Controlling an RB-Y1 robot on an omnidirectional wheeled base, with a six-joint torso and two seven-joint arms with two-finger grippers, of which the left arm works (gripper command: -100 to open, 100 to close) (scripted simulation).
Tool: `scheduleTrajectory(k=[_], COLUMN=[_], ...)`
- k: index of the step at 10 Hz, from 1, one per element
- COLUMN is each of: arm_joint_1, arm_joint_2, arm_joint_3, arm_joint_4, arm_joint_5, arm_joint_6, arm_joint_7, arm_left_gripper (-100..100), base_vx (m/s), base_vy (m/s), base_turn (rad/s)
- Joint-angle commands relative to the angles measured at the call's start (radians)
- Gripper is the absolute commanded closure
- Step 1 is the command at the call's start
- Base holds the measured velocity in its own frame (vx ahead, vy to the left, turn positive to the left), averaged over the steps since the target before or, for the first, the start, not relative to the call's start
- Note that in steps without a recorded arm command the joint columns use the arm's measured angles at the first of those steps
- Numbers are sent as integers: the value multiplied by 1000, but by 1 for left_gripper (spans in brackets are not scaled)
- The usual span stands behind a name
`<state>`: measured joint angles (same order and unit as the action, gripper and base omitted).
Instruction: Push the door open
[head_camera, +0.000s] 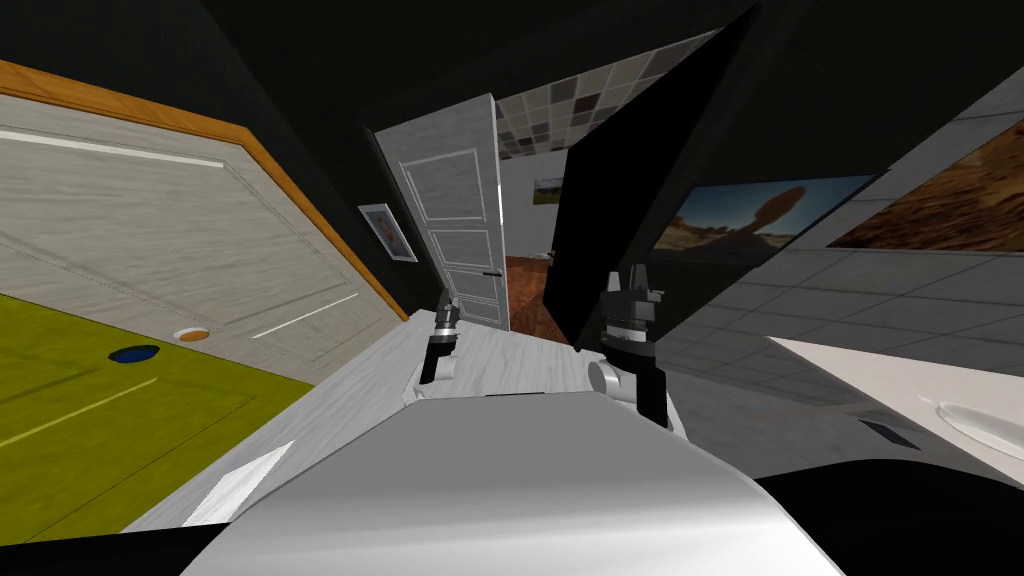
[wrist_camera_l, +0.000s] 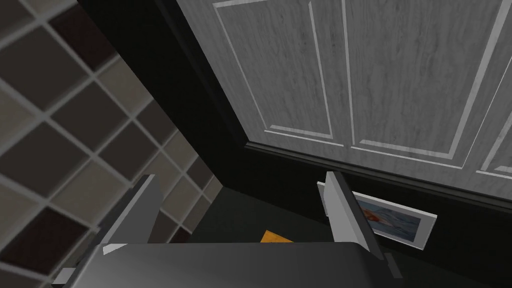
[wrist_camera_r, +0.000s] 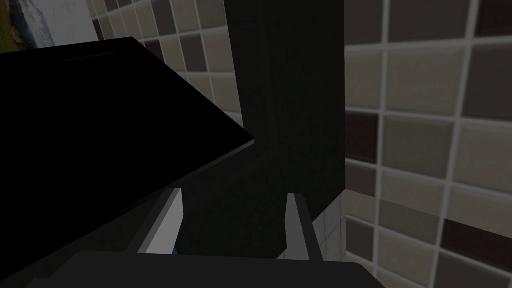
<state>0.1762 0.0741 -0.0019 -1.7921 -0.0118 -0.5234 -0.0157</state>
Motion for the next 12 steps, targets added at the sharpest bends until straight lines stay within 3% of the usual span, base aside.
scheduleTrajectory(k=[1, 4, 6, 7, 9, 10, 12], arm_joint_1=[-30, -54, -103, -103, -153, -153, -203], arm_joint_2=[3, 5, 7, 7, 9, 9, 10], arm_joint_3=[-5, -7, -11, -11, -15, -15, -19], arm_joint_4=[50, 107, 178, 189, 258, 273, 352], arm_joint_5=[4, 7, 12, 12, 17, 17, 23], arm_joint_6=[2, 5, 9, 9, 14, 14, 18], arm_joint_7=[6, 9, 14, 14, 20, 20, 25], arm_left_gripper=[-100, -100, -100, -100, -100, -100, -100], base_vx=[96, 53, 57, 57, 66, 62, 73], base_vy=[58, 38, 38, 33, 51, 43, 32], base_turn=[-54, -24, -46, -24, -41, -27, -51])
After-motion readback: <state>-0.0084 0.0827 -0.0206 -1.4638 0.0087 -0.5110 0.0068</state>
